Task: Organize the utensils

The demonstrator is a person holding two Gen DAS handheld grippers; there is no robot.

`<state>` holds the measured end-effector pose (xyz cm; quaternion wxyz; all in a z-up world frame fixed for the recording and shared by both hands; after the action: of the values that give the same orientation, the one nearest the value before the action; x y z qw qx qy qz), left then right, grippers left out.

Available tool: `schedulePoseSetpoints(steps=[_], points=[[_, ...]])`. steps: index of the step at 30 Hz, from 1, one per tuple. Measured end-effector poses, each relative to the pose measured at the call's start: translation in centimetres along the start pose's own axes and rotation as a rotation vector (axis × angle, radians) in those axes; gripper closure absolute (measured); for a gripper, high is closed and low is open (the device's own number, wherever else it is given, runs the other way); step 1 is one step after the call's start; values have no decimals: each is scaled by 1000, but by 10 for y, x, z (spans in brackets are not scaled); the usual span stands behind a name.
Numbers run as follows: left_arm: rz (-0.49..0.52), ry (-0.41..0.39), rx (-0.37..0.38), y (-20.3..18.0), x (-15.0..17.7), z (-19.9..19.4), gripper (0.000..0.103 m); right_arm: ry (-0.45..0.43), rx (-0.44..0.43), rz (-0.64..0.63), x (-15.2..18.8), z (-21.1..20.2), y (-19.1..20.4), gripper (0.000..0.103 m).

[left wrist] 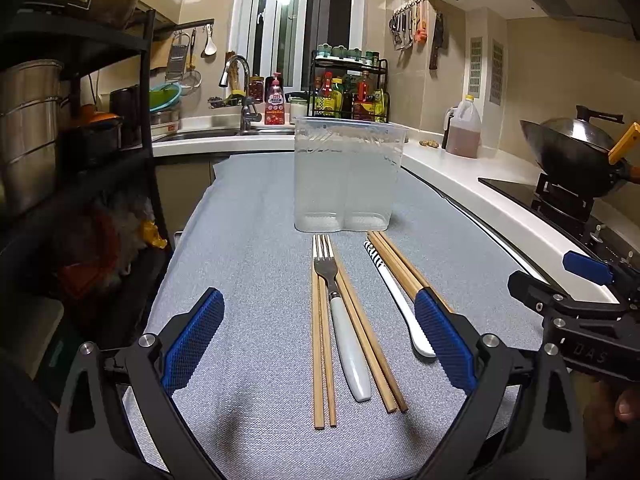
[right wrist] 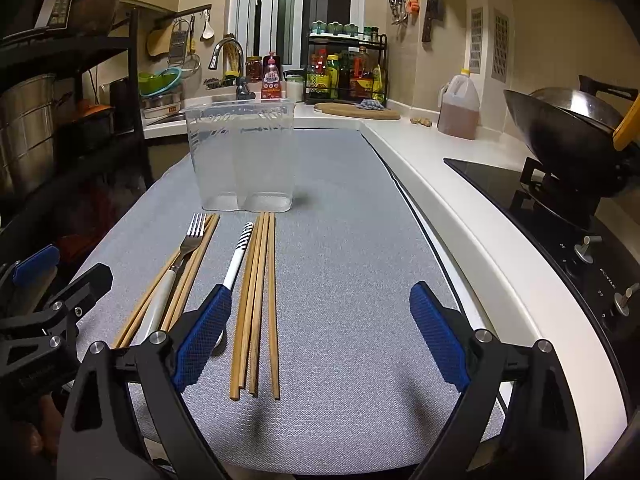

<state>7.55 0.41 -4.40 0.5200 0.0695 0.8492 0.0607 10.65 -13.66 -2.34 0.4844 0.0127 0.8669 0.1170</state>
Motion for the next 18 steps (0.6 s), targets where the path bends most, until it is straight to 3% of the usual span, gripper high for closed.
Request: schedulePoseSetpoints(steps=[15, 18], points=[[0, 0, -3, -2, 0, 0, 10, -8, -4, 2, -3, -1, -1, 14], [3, -1, -1, -5, -2, 1, 10, -9, -4, -2, -3, -1, 0, 19]])
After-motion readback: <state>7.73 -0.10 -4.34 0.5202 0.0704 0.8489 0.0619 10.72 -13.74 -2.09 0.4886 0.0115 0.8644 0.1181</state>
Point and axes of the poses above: each gripper's, at about its wrist camera, not at the fingertips, and z roughly the way its jaws point, y to its left, x to its underside, the point moved 10 cm from there along z, roughly the way its jaws point, and after that the axes turned 15 degrees about z, right-handed, at the moved point
